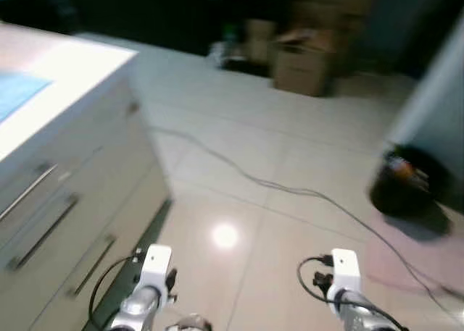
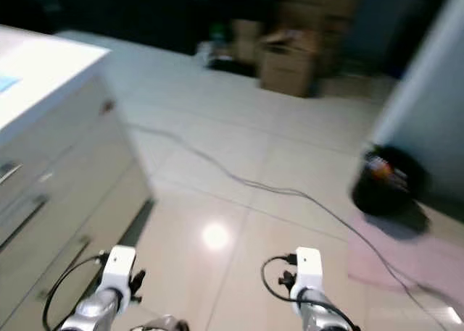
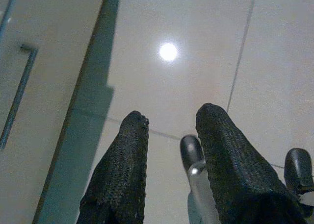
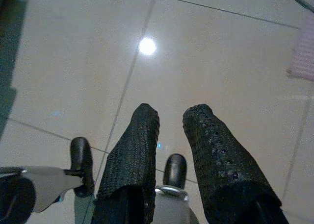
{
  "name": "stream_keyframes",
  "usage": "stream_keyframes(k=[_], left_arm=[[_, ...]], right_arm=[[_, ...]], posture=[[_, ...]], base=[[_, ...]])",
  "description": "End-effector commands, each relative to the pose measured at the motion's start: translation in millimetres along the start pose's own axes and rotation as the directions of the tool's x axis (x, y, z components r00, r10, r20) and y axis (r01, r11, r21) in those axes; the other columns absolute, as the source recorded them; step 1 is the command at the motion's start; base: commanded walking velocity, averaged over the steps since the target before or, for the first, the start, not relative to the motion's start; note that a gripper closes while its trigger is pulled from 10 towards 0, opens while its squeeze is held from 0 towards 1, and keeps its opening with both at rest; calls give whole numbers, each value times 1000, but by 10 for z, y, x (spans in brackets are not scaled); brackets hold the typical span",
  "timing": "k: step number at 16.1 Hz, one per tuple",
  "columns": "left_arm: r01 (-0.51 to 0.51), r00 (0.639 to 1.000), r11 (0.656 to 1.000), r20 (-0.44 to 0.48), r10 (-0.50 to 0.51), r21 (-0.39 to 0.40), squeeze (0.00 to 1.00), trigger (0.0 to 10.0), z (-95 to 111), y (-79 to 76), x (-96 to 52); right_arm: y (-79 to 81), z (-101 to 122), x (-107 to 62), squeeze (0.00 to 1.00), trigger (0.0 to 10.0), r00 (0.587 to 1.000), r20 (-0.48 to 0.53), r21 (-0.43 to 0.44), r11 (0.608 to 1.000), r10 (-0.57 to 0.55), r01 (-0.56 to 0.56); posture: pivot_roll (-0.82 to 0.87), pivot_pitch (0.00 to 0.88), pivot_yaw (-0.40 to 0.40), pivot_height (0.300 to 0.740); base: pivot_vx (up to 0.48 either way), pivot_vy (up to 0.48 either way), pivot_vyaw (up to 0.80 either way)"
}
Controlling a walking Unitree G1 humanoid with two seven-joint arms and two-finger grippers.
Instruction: Kitchen organization
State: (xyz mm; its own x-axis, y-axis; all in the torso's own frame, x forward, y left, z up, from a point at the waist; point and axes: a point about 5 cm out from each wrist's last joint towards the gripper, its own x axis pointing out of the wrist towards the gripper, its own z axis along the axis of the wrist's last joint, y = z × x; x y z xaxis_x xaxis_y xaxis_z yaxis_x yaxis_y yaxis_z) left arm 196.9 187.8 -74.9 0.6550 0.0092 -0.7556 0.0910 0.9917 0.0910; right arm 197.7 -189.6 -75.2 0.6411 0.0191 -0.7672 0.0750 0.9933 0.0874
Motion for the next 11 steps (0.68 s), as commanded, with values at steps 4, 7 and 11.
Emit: stream_keyframes(k=[4,7,11], left_arm=[[-3,1000,1000,-10,3,-3,0,10000,-40,23,-12],[5,1000,1000,-9,-5,9,0,10000,-40,10,-11],[5,1000,1000,-8,-4,10,0,10000,-39,8,-11]], right_arm=[[5,-38,-5,0,10000,1000,-19,-1,1000,10,-10],[14,-61,-9,0,10000,1000,-25,2,1000,16,-16],[19,-69,-10,0,10000,999,-28,2,1000,22,-22]], posture=[[0,0,49,740],[-7,1,53,740],[-5,3,54,740]], base=[[0,0,800],[0,0,800],[0,0,800]])
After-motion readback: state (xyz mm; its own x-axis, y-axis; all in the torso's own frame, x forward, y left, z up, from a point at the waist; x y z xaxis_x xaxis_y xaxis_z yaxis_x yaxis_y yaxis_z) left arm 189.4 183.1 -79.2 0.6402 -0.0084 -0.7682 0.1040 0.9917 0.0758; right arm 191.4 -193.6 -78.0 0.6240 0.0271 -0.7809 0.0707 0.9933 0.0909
